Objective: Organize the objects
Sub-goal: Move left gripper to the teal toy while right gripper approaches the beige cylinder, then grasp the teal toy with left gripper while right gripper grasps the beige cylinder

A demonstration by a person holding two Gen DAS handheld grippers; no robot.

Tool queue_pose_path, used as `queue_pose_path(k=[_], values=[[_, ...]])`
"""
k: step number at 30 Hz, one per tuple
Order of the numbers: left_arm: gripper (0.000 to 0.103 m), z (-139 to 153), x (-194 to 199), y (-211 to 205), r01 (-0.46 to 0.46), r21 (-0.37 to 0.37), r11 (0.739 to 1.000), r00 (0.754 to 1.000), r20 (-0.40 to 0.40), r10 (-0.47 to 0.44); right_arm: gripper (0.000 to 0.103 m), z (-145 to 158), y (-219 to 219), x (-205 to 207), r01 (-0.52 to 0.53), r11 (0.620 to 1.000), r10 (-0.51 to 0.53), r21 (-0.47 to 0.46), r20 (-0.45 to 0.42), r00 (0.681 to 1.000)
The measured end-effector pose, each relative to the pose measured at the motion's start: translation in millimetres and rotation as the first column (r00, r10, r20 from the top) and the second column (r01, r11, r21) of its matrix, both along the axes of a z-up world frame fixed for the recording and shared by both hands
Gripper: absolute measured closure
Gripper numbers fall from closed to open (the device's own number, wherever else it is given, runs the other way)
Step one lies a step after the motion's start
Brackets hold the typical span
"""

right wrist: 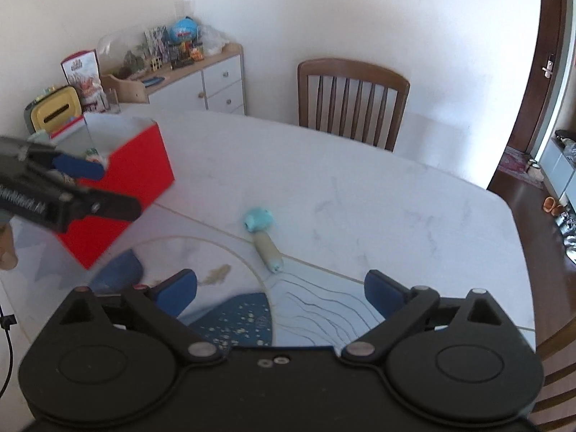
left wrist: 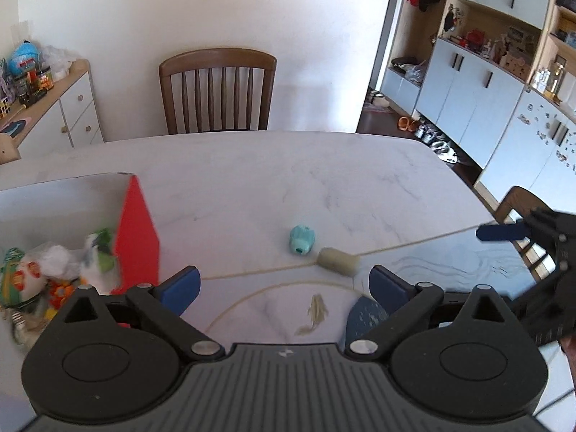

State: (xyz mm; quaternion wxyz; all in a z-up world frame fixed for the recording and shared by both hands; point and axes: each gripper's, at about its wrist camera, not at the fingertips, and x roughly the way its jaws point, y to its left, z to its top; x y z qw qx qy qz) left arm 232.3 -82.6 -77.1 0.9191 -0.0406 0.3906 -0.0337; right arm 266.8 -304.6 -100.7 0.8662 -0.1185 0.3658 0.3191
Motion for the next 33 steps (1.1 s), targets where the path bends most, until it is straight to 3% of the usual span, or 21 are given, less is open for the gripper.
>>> queue_pose_path(k=[12,26,29,31,33], values=[[0.002,-45.5,77.1,-12.8,-0.001,0.044,0.999,0.997,-0.072,0.004,0.011,-48.2,24.0,35.2,-0.065,0.998,0.065,-0.018,-0.017,0.998],[0.003,-89.3,123.4,-24.2,0.043,0.031,0.999,0.989,-0.140,-0.038,0.030,-81.8,44.5,63.9,-0.085,0.996,0.085,0.009,-0.046,0.995],[0.012,-94.0,127.1,-31.2,0.079,0.045,0.996,0.987,-0.142,-0.072,0.038,-85.9,52.2,61.9,-0.101,0.995,0.101,0.002,-0.038,0.994],[0.029,-97.6,129.3,-35.0,0.095,0.047,0.994,0.984,-0.155,-0.087,0.044,-87.5,54.8,61.9,-0.104,0.995,0.104,-0.001,-0.038,0.994],[0.033,-101.0,131.2,-37.7,0.107,0.050,0.993,0.982,-0.163,-0.098,0.047,-88.4,55.5,62.0,-0.103,0.995,0.103,0.009,-0.045,0.994]])
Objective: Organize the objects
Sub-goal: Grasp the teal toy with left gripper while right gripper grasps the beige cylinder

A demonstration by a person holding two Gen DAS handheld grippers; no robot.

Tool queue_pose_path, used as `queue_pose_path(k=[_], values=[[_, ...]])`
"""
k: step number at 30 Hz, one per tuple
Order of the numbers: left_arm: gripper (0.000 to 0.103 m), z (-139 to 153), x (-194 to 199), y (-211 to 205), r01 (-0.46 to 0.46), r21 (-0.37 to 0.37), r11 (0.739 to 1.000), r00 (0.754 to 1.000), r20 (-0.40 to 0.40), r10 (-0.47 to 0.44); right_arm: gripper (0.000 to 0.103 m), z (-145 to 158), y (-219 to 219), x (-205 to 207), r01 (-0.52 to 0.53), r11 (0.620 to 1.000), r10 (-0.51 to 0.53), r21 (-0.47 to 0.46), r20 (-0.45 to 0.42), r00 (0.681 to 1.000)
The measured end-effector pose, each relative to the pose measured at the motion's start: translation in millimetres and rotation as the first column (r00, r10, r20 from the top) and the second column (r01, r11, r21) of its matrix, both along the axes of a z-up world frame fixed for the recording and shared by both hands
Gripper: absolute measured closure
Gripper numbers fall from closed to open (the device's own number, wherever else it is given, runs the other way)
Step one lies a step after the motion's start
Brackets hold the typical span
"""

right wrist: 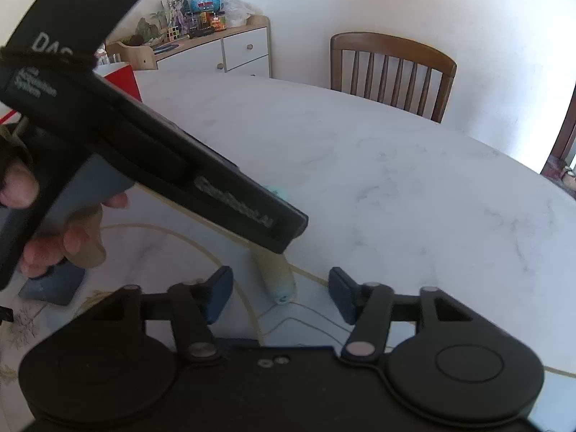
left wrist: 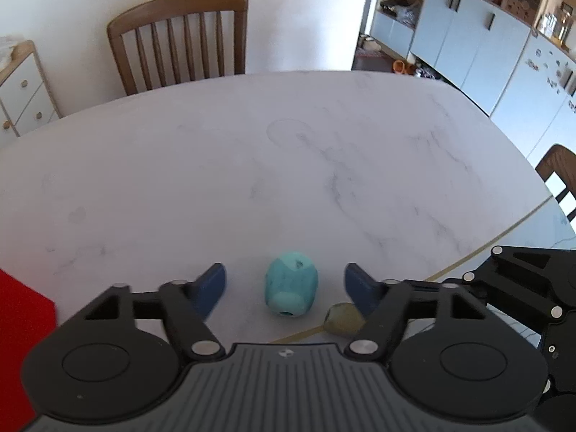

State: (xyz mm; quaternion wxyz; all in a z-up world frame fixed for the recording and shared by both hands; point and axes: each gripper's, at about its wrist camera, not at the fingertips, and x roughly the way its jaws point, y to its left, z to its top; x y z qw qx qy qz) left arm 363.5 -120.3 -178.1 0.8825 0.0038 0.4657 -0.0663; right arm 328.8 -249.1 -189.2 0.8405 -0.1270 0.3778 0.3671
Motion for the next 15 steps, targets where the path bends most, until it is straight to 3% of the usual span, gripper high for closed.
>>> queue_pose_path(k=[2,10,15], values=[[0.037,-0.7,0.0,-2.5,0.013,0.007,1.000,1.000,0.011,-0.013,0.052,0.1,-0.1,0.0,0.010,1.000,-0.010,0.009,0.003,1.000],[0.068,1.4,-3.4,-15.0,0.058,0.053,0.997,0.998,0.027,-0.059,0.073,0.0,2.6,-5.8,0.028,1.000,-0.028,0.011,0.011,1.000],[0.073,3.4,-4.5,-19.4,0.064,0.082,0.995,0.998,0.018,-0.065,0.080,-0.7,6.2,-12.1,0.044,0.999,-0.044,-0.002,0.024,0.999]])
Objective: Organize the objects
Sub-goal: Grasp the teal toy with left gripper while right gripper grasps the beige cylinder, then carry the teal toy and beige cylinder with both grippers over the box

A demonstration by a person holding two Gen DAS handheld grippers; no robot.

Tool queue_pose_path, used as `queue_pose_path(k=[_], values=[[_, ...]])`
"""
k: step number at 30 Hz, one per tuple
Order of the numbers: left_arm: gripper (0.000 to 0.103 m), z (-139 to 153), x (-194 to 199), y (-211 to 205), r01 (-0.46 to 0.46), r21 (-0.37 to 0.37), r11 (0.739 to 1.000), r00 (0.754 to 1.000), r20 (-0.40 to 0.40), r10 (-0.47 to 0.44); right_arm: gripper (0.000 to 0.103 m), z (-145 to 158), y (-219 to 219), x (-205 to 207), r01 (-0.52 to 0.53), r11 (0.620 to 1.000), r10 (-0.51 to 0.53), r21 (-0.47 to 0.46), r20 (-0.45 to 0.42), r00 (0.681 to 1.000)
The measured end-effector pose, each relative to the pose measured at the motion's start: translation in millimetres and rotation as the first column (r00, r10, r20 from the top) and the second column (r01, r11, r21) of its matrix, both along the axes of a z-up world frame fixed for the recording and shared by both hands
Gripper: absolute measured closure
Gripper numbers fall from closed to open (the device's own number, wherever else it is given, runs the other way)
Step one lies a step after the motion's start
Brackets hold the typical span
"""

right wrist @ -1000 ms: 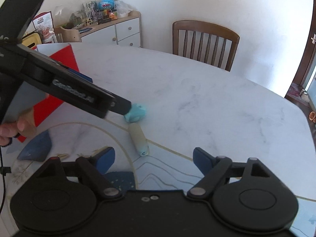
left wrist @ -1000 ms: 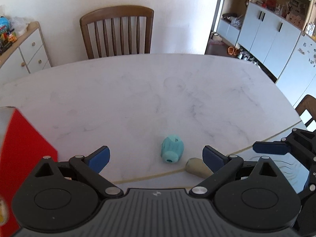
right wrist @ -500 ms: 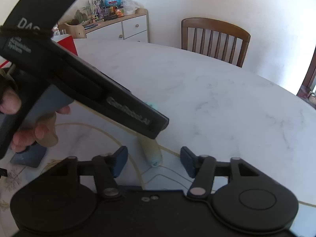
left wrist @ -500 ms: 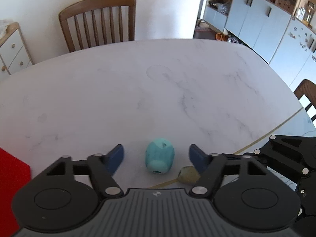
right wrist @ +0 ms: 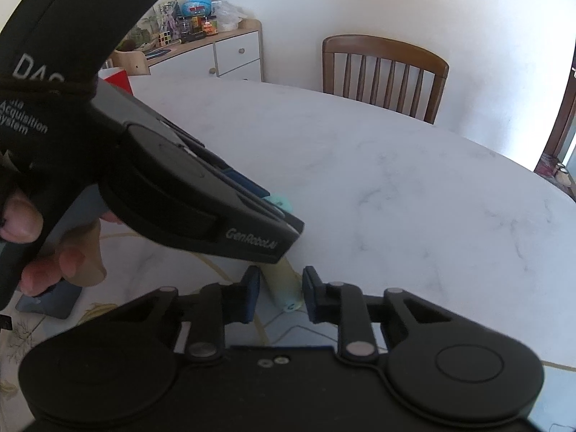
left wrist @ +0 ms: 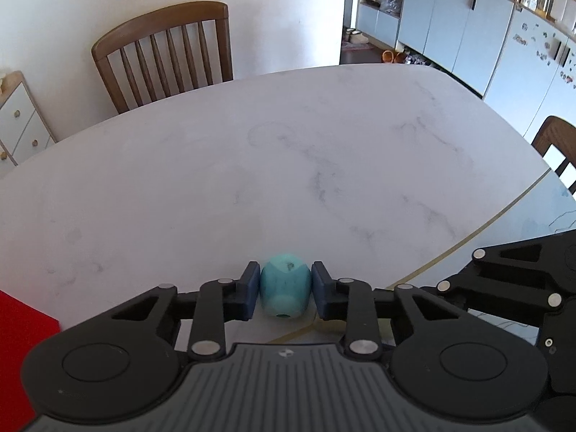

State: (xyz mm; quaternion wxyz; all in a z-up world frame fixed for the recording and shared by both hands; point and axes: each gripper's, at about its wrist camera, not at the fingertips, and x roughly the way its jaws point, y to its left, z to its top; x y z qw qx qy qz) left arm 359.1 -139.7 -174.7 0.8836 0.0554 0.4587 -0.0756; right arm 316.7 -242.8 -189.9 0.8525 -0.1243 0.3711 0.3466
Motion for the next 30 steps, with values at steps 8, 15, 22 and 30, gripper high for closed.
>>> queue_pose_path(k=[8,15,22,30], values=[[0.073,14.2,-5.9,9.6,-0.034,-0.039,0.999,0.999,-0.002,0.034,0.089,4.9,-6.3,-11.6,0.026,1.000,-0.026,0.006,-0.029,0.999],[0.073,36.3,-26.7,18.1,-0.046,-0.057,0.997,0.999,0.017,0.047,0.089,11.2,-16.0,-21.7,0.056,0.998,-0.056,0.012,-0.029,0.998],[0.073,61.3,-57.9,23.8,-0.065,-0.083,0.994,0.998,0.017,0.066,0.089,32.9,-21.8,-29.7,0.075,0.997,-0.075,0.027,-0.014,0.997],[0.073,91.8,-96.2,35.4,-0.089,-0.118,0.989,0.995,0.027,0.093,0.089,76.3,-31.8,-56.1,0.081,0.994,-0.082,0.067,0.012,0.997]])
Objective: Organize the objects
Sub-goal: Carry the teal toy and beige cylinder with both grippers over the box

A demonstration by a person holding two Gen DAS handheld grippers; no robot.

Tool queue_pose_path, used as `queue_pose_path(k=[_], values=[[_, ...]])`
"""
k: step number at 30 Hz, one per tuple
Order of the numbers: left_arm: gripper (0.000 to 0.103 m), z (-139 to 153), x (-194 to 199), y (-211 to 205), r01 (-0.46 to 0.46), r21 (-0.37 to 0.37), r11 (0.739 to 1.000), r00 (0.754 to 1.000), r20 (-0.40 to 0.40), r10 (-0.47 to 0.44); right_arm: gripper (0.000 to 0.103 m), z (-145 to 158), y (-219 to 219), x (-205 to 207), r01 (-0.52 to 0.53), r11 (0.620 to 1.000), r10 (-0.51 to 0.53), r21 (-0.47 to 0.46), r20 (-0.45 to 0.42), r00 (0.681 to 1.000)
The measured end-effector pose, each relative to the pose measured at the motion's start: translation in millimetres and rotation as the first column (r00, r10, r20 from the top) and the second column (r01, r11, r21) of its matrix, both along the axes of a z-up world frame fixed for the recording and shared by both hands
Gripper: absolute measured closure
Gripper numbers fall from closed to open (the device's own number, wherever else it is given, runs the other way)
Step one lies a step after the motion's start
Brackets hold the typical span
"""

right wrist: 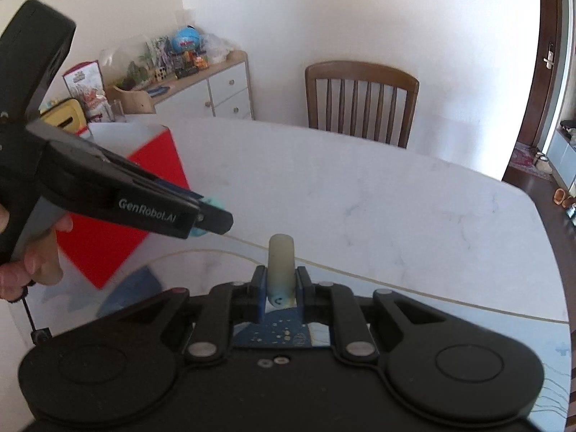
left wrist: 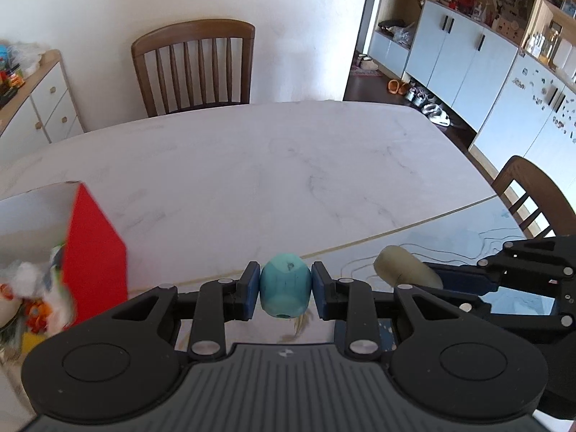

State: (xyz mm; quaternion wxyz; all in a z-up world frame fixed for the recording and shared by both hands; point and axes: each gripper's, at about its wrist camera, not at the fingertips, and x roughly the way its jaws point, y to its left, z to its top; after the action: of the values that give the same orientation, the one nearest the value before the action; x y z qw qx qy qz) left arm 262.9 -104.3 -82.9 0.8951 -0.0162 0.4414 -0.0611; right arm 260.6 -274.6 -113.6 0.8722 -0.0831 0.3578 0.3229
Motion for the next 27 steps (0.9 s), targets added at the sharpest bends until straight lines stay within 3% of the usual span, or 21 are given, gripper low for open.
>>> queue_pose_path(k=[13,27], values=[[0.073,36.9,-55.0,44.6,-0.023,-0.045,0.999,0.998,0.063,0.026,0.089,53.7,34.4,-50.6,-0.027,0.999,0.026,0.033,0.040,0.999],[0.073,56.0,-112.0,142.5,-0.068,-0.063,0.996,0.994,0.085,0.073,0.089,72.9,128.9,-93.7,-0.057,0.998,0.056,0.029,0.062,0.997]])
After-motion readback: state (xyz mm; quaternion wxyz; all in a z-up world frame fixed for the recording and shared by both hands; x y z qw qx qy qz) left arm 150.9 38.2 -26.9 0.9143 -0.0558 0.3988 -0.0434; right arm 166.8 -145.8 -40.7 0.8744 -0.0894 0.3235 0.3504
